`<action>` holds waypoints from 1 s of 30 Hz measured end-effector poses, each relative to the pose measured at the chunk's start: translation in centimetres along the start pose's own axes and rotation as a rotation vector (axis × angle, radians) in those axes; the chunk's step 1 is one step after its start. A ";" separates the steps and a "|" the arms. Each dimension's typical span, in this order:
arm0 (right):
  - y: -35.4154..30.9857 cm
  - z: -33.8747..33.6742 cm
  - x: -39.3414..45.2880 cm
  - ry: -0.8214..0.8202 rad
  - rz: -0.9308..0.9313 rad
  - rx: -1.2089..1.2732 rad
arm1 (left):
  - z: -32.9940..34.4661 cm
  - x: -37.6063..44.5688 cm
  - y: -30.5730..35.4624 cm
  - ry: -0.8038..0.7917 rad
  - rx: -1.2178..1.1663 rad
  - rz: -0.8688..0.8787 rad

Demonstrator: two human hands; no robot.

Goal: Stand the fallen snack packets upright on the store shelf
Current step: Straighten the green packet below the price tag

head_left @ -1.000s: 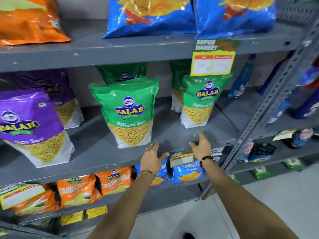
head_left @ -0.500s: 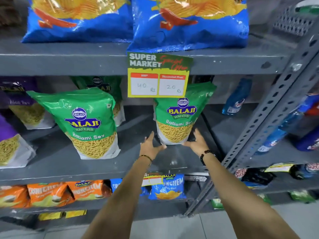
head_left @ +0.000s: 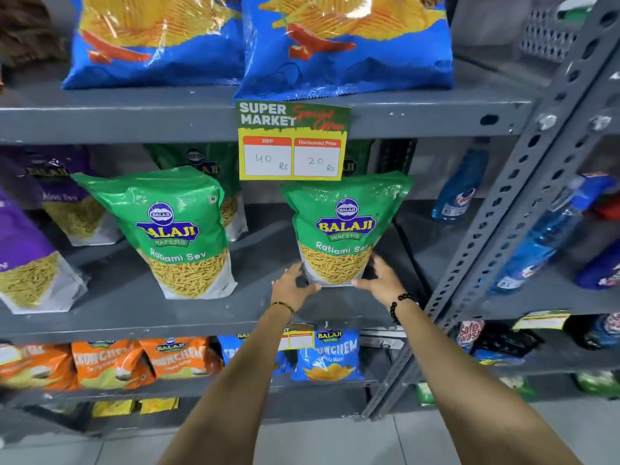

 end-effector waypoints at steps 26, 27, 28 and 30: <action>-0.1 -0.2 -1.6 0.039 -0.057 -0.011 | 0.6 -0.4 -0.2 0.100 0.024 -0.010; -0.1 -0.1 -1.6 0.041 -0.056 -0.009 | 0.6 -0.4 -0.2 0.099 0.024 -0.007; -0.1 -0.1 -1.7 0.040 -0.056 -0.008 | 0.6 -0.4 -0.2 0.096 0.024 -0.007; -0.1 -0.1 -1.8 0.039 -0.051 -0.004 | 0.6 -0.4 0.0 0.093 0.023 -0.003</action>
Point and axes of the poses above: each hand's wrist, its own x-axis towards the middle knuckle, its own z-axis out of the palm, y = z × x, the point moved 1 cm from there along x, towards the middle knuckle, and after that the axes turned 12 degrees about x, right-handed, at the moved point
